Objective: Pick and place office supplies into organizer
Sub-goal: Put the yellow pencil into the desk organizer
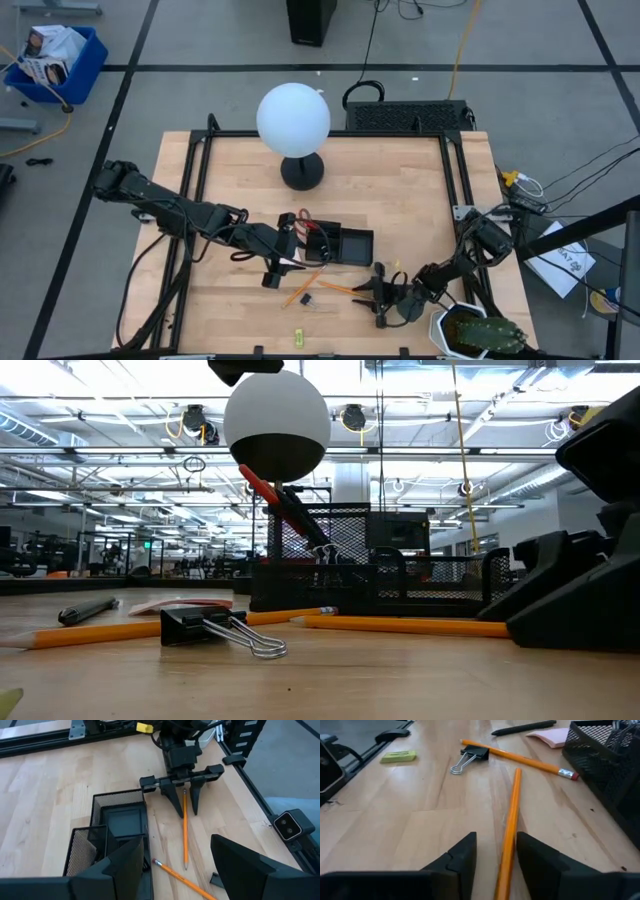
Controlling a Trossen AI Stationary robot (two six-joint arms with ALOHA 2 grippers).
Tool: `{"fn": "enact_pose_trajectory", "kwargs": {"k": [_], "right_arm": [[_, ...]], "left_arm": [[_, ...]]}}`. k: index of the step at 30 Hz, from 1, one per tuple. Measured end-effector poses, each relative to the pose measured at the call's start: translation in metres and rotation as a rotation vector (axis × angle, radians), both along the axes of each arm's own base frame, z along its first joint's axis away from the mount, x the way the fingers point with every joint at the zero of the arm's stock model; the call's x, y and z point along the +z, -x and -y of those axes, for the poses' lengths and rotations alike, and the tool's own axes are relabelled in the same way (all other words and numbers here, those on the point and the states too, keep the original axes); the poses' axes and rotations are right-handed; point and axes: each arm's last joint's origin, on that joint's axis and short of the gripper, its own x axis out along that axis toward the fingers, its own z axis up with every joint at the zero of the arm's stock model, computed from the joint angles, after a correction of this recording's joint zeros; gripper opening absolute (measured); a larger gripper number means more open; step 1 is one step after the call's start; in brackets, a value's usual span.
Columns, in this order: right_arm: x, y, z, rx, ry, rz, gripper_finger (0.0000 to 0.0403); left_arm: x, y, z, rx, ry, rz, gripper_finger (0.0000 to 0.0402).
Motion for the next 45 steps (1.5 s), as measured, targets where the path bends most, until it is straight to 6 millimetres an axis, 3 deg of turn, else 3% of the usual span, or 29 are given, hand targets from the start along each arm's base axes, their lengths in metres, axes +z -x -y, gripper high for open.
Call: {"fn": "enact_pose_trajectory", "kwargs": {"k": [10, 15, 25, 45], "right_arm": [[-0.003, 0.004, 0.001, -0.038, 0.016, -0.018, 0.0015], [-0.002, 0.003, 0.003, -0.080, 0.010, 0.003, 0.0015], [0.019, -0.006, -0.006, 0.037, 0.077, 0.169, 0.0014], [0.037, -0.011, -0.003, -0.087, 0.249, 0.319, 0.0013]], "left_arm": [[0.000, 0.000, 0.000, -0.001, 0.001, -0.001, 0.0239], [0.000, 0.000, 0.000, 0.003, 0.005, 0.000, 0.0239], [0.001, -0.001, 0.000, 0.031, 0.050, 0.007, 0.0239], [-0.001, 0.001, 0.000, -0.047, -0.051, 0.005, 0.0239]]}}
